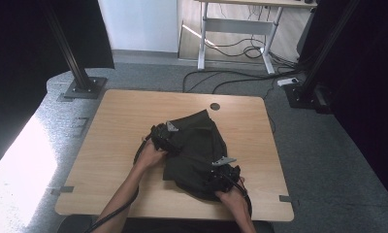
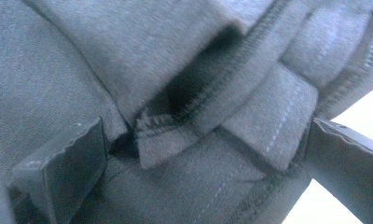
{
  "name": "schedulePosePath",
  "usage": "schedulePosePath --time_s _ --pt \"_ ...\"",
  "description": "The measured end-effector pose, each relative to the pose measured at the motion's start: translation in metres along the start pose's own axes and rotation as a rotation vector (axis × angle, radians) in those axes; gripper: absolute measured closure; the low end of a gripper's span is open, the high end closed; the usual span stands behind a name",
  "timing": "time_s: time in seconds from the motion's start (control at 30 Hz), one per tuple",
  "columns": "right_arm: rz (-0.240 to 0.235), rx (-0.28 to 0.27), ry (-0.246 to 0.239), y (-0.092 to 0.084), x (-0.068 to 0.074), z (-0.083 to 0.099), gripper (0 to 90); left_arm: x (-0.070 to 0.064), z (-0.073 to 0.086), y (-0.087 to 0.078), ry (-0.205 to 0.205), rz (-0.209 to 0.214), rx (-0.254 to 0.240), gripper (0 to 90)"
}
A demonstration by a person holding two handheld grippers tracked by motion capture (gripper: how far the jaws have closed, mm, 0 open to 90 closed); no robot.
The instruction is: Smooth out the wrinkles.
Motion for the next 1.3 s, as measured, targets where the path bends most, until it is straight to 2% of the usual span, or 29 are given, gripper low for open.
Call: schedulePosePath --time_s 0.1,0.27,0.5,0.57,0.6,0.67,0.73,0.77,0.83,0.87,0.9,0.93,0.97,1.0,1.03,1.13,1.17,1.27,1.3 --pt "0.031 -0.001 -0.015 0.000 -0.004 -0.002 0.0 -0.001 0.008 -0.006 -0.012 -0.012 -0.001 0.7" --pt "0.061 -0.007 0.014 0.003 -0.020 -0.004 1.5 -0.005 0.022 -0.020 -0.015 -0.038 -0.010 2.8" --pt "0.079 -0.014 0.057 0.015 -0.044 -0.014 2.2 -0.023 0.043 -0.042 -0.028 -0.105 -0.016 4.0" --pt "0.090 -0.019 0.068 0.018 -0.049 -0.018 2.8 -0.026 0.046 -0.049 -0.018 -0.094 -0.014 4.0" --pt "0.083 -0.018 0.073 0.020 -0.051 -0.020 3.3 -0.026 0.045 -0.055 -0.011 -0.076 -0.019 3.9" --pt "0.068 -0.009 0.069 0.021 -0.053 -0.022 6.8 -0.019 0.039 -0.066 -0.009 -0.081 -0.039 1.5" --pt "0.086 -0.011 0.059 0.015 -0.053 -0.026 10.8 -0.005 0.030 -0.079 -0.025 -0.080 -0.089 1.5" --pt "0.083 -0.021 0.060 0.010 -0.053 -0.028 11.2 0.003 0.025 -0.083 -0.045 -0.076 -0.114 1.6" --pt "0.069 -0.067 0.070 -0.004 -0.050 -0.034 11.3 0.022 0.017 -0.087 -0.062 -0.097 -0.125 1.6" --pt "0.062 -0.088 0.064 -0.012 -0.047 -0.037 11.2 0.035 0.014 -0.085 -0.066 -0.121 -0.111 2.0" --pt "0.047 -0.106 0.059 -0.021 -0.042 -0.041 10.9 0.043 0.013 -0.081 -0.078 -0.133 -0.100 2.3" --pt "0.036 -0.116 0.055 -0.025 -0.038 -0.043 10.3 0.043 0.013 -0.081 -0.078 -0.133 -0.100 2.5" --pt "0.036 -0.116 0.055 -0.025 -0.038 -0.043 10.3 0.054 0.013 -0.075 -0.095 -0.137 -0.085 2.5" --pt "0.008 -0.136 0.036 -0.035 -0.023 -0.048 7.2 0.061 0.014 -0.069 -0.107 -0.138 -0.070 2.8" --pt "-0.004 -0.145 0.030 -0.037 -0.016 -0.048 5.9 0.071 0.017 -0.057 -0.112 -0.147 -0.033 3.0" --pt "-0.029 -0.134 0.009 -0.034 0.004 -0.046 0.0 0.079 0.029 -0.037 -0.097 -0.164 0.034 3.1" --pt "-0.027 -0.125 0.005 -0.030 0.012 -0.044 0.0 0.080 0.032 -0.033 -0.099 -0.169 0.039 3.3" --pt "-0.018 -0.098 0.008 -0.018 0.025 -0.039 0.0 0.081 0.044 -0.026 -0.118 -0.174 0.062 5.2" --pt "-0.010 -0.090 0.008 -0.013 0.026 -0.037 0.0 0.081 0.051 -0.025 -0.141 -0.154 0.059 6.1"
Point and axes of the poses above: each handheld gripper's, and its own axes: y roughly forward along the jaws, z roughly out of its underside, x roughly to its left, the point moved 4 cm from there along y, roughly forward along the jaws, and after that the axes turned 6 degrees about z, right-handed, at the moved point
